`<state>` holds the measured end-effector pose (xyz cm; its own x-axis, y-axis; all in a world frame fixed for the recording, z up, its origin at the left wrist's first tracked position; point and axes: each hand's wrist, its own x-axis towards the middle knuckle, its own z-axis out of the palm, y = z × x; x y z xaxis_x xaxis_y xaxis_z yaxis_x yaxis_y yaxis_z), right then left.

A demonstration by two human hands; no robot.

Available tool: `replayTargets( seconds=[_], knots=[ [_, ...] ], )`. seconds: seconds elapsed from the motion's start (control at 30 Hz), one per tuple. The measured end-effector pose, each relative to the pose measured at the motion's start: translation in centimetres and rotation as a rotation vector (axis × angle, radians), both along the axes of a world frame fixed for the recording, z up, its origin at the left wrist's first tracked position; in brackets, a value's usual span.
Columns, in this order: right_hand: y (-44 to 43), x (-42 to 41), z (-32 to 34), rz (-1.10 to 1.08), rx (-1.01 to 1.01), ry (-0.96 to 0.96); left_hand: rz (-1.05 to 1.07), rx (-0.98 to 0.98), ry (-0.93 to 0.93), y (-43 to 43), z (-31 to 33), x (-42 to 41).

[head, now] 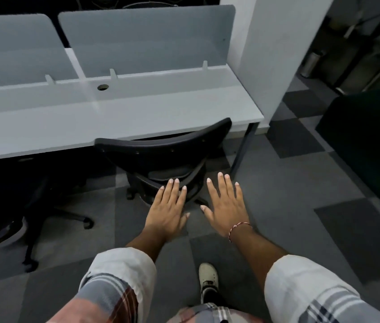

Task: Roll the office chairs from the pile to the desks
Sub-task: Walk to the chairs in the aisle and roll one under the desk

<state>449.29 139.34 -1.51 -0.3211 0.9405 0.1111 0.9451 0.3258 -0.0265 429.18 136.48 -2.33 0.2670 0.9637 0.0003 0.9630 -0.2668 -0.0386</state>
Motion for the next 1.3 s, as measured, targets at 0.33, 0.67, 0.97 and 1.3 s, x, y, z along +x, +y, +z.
replayTargets(
  seconds=[0.33,0.67,0.97,1.3],
  knots=[
    [-10.3,9.7,-1.5,-0.289,-0.097,-0.042,-0.319,-0.089,0.038,-4.0,-0.8,10.6],
    [-18.0,22.1,-2.2,-0.579,-0.174,-0.023,-0.606,-0.15,0.126,-6.3,-1.2,24.3],
    [-26.9,38.5,-2.5,-0.874,-0.237,0.02,-0.881,-0.219,0.146,-11.9,-0.8,44.5],
    [-37.0,51.3,-2.9,-1.201,-0.313,0.182,-1.182,-0.21,0.174,-18.5,-0.7,62.3]
  ],
)
